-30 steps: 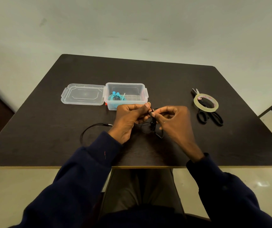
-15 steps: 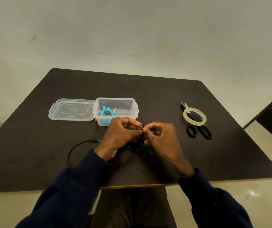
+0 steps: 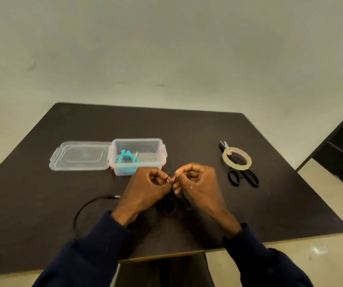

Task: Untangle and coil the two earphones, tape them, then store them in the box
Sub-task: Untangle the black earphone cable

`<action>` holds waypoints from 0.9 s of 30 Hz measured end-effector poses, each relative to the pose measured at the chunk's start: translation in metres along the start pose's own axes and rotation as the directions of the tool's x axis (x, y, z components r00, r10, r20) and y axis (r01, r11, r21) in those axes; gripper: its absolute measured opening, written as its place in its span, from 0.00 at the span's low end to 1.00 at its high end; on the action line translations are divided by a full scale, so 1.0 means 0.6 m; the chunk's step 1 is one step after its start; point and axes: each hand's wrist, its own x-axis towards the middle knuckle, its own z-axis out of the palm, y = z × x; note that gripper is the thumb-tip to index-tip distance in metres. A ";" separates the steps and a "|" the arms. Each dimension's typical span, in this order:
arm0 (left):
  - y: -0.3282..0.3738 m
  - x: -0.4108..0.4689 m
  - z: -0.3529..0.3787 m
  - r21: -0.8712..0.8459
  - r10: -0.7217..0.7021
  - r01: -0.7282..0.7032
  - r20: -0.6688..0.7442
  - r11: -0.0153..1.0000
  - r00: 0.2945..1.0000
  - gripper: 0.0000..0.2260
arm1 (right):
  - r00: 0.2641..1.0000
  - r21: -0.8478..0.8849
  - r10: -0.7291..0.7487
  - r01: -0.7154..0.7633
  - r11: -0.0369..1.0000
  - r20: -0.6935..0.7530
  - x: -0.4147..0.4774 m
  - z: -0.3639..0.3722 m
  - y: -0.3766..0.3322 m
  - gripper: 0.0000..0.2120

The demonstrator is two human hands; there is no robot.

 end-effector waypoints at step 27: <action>0.002 0.026 0.006 -0.315 -0.253 0.265 0.078 0.911 0.964 0.03 | 0.973 0.030 0.222 -0.224 0.974 0.058 0.014 -0.008 -0.005 0.03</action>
